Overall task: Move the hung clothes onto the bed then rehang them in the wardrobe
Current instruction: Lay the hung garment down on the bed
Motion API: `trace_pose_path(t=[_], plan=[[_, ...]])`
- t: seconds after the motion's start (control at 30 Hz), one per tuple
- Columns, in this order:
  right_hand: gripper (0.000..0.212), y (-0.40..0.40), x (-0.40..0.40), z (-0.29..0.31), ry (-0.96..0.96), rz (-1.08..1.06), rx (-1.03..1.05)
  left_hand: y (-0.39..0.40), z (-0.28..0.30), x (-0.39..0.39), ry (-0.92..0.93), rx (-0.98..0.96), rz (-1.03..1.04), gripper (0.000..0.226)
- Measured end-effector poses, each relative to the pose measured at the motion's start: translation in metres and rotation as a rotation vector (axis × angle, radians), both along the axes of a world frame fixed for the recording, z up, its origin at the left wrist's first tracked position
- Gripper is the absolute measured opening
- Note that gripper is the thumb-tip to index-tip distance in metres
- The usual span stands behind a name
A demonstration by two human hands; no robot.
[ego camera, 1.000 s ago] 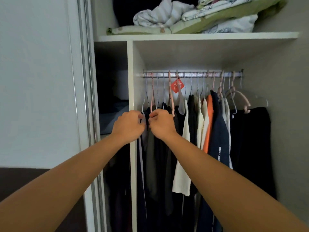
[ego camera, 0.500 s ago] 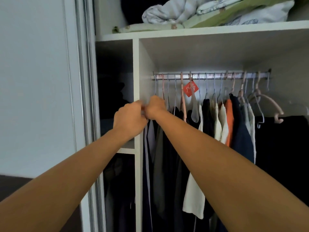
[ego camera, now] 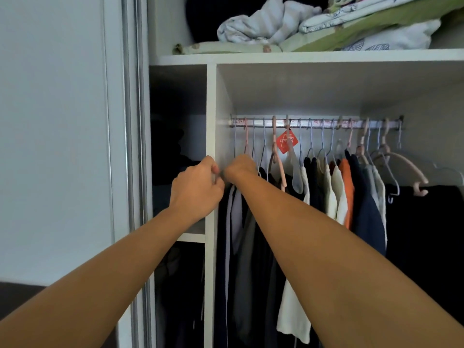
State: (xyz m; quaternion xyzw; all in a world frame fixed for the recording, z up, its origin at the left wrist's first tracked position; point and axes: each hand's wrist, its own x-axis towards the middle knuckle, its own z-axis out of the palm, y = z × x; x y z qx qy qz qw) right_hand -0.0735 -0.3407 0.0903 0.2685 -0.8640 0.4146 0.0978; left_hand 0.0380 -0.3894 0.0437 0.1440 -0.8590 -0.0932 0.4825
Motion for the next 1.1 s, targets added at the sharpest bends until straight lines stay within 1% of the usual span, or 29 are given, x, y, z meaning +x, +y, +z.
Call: trace_pose_path(t=[0.1, 0.13, 0.33, 0.5, 0.6, 0.67, 0.77, 0.8, 0.97, 1.03, 1.1], plan=[[0.031, 0.002, -0.003, 0.007, 0.016, -0.033, 0.015, 0.002, 0.002, 0.002, 0.000, 0.043, -0.016, 0.014], [0.034, 0.002, -0.002, 0.009, 0.043, -0.043, 0.018, 0.003, 0.003, 0.003, 0.001, 0.057, -0.020, 0.014], [0.030, 0.012, -0.007, 0.017, 0.262, -0.144, 0.038, 0.004, 0.005, 0.006, -0.061, 0.045, -0.057, 0.018], [0.026, 0.024, -0.008, 0.029, 0.365, -0.168, 0.025, 0.006, 0.006, 0.003, -0.050, 0.048, -0.083, 0.017], [0.017, 0.037, -0.010, 0.031, 0.416, -0.148, 0.031, 0.012, 0.007, -0.004, 0.010, 0.153, -0.161, 0.018], [0.012, 0.046, -0.013, 0.032, 0.425, -0.152, 0.038, 0.018, 0.009, -0.011, 0.032, 0.226, -0.217, 0.023], [0.035, 0.062, -0.013, 0.028, 0.448, -0.150, 0.039, 0.023, 0.010, -0.024, 0.010, 0.249, -0.240, 0.034], [0.038, 0.068, -0.011, 0.027, 0.459, -0.130, 0.041, 0.024, 0.009, -0.028, -0.004, 0.254, -0.242, 0.037], [0.039, 0.111, -0.005, 0.015, 0.461, -0.103, 0.028, 0.027, 0.004, -0.045, -0.062, 0.307, -0.259, 0.042], [0.041, 0.132, -0.007, 0.010, 0.461, -0.074, -0.011, 0.030, 0.004, -0.048, -0.076, 0.321, -0.260, 0.047], [0.039, 0.153, -0.007, 0.004, 0.459, -0.052, -0.038, 0.033, 0.005, -0.050, -0.083, 0.323, -0.275, 0.047]])
